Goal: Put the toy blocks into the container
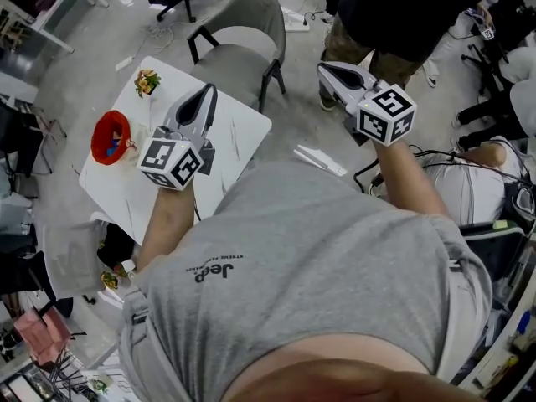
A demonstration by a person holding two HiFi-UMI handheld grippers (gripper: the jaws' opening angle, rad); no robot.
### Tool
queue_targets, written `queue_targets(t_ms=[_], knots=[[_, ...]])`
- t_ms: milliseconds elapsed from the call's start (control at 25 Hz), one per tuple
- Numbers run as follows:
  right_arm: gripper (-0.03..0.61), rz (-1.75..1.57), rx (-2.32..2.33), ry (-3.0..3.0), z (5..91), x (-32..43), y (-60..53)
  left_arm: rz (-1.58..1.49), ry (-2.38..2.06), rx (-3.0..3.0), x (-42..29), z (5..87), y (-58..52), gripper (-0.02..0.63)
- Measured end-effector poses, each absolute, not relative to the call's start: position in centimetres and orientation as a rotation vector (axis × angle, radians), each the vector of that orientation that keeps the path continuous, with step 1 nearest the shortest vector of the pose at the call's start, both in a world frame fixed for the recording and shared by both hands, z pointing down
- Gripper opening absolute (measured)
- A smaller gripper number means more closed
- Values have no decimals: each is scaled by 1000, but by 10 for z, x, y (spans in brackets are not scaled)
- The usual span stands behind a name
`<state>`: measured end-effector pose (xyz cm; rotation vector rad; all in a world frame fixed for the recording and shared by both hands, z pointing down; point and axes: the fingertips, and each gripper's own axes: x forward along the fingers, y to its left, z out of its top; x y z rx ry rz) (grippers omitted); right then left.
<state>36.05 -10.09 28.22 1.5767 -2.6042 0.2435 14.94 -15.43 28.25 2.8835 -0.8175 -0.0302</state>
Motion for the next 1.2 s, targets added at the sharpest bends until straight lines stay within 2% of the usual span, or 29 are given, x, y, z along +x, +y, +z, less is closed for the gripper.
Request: queue_targets(t_ms=[1200], knots=[[2, 214, 1553, -2583, 281, 359, -97, -27, -817, 2881, 141, 282, -147, 58]])
